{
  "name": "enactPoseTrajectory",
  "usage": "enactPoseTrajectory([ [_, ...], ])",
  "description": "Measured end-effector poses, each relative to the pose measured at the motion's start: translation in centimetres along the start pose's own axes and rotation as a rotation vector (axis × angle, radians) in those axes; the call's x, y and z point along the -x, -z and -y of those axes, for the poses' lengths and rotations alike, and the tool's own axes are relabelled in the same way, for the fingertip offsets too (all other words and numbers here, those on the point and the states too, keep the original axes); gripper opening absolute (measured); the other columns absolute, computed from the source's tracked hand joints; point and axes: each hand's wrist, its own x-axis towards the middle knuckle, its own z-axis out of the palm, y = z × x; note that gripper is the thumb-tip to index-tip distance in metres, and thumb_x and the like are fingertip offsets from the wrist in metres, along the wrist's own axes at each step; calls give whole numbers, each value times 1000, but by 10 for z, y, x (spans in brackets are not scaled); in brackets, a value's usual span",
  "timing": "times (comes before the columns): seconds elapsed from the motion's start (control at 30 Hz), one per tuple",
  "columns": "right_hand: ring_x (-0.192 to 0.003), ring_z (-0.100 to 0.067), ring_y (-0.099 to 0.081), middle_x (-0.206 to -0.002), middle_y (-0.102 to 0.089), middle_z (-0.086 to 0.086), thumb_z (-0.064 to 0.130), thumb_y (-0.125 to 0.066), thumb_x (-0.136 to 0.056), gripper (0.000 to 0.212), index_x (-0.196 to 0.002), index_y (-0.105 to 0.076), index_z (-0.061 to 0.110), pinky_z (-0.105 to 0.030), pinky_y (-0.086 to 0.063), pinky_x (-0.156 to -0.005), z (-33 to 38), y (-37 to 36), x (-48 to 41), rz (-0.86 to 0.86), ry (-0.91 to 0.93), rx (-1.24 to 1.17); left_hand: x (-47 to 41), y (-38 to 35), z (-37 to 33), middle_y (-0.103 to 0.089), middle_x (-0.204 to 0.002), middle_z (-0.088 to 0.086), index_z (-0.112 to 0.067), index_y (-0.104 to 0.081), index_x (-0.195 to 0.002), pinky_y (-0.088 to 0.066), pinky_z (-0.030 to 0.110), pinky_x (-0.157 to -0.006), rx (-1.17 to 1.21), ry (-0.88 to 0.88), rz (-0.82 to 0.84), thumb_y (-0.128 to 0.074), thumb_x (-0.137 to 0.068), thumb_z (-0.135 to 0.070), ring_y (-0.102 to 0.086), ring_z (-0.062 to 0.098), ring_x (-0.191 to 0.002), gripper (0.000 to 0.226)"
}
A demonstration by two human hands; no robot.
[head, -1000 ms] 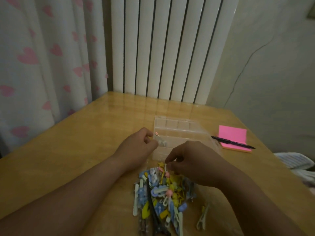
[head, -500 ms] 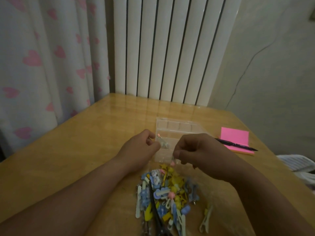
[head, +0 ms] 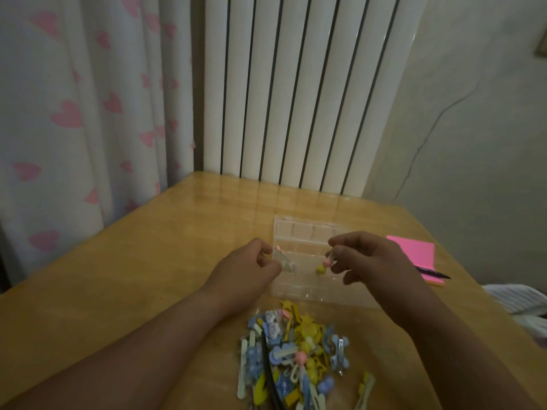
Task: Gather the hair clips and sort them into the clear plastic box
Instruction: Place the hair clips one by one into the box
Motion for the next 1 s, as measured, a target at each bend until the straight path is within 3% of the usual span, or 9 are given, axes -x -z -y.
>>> enactPoseTrajectory([
  [0.1,-81,-13,-74,-91,-80,-1,19,-63,-104,12,-109,-74,17,-28,-60,-68,-4,0,-2,-50,21,-4,-1,-1,1,-65,-99,-11,-32,-58,-131,-55,39,-83,1,-5,2,-57,-102,-48,-64,9,-89,33],
  [0.3,-70,-8,-70,-84,-76,6,21,-62,-104,11,-99,-71,17,-22,-57,-60,-10,-11,-9,-110,66,100,-2,-4,5,-64,-98,-11,-33,-56,-133,-46,31,-69,-1,-24,-6,-56,-103,-49,-61,8,-83,34],
  [0.43,-72,-5,-70,-84,-77,6,22,-64,-103,8,-98,-70,20,-22,-55,-59,-5,-20,-30,-140,75,178,-4,-4,7,-65,-96,-12,-34,-57,-131,-49,33,-71,8,-8,-5,-55,-98,-55,-62,8,-85,40],
  [0.57,-78,-9,-73,-85,-77,3,15,-71,-98,4,-95,-71,18,-33,-65,-73,5,-37,-61,-145,37,274,-3,-3,5,-66,-94,-13,-34,-58,-130,-50,35,-72,5,4,9,-46,-82,-66,-63,11,-86,59],
  [0.77,-74,-15,-74,-77,-77,4,14,-78,-89,10,-81,-74,19,-47,-65,-73,1,-64,-90,-71,-17,495,-3,-2,4,-65,-96,-16,-34,-56,-134,-54,43,-91,-27,-7,9,-50,-91,-61,-62,11,-94,51],
  [1.0,-77,-15,-68,-84,-72,4,24,-83,-86,13,-86,-70,22,-40,-60,-71,-6,-63,-89,-62,-52,620,-5,-4,5,-64,-99,-16,-34,-55,-136,-53,43,-91,-48,-26,7,-48,-92,-61,-61,14,-97,53],
])
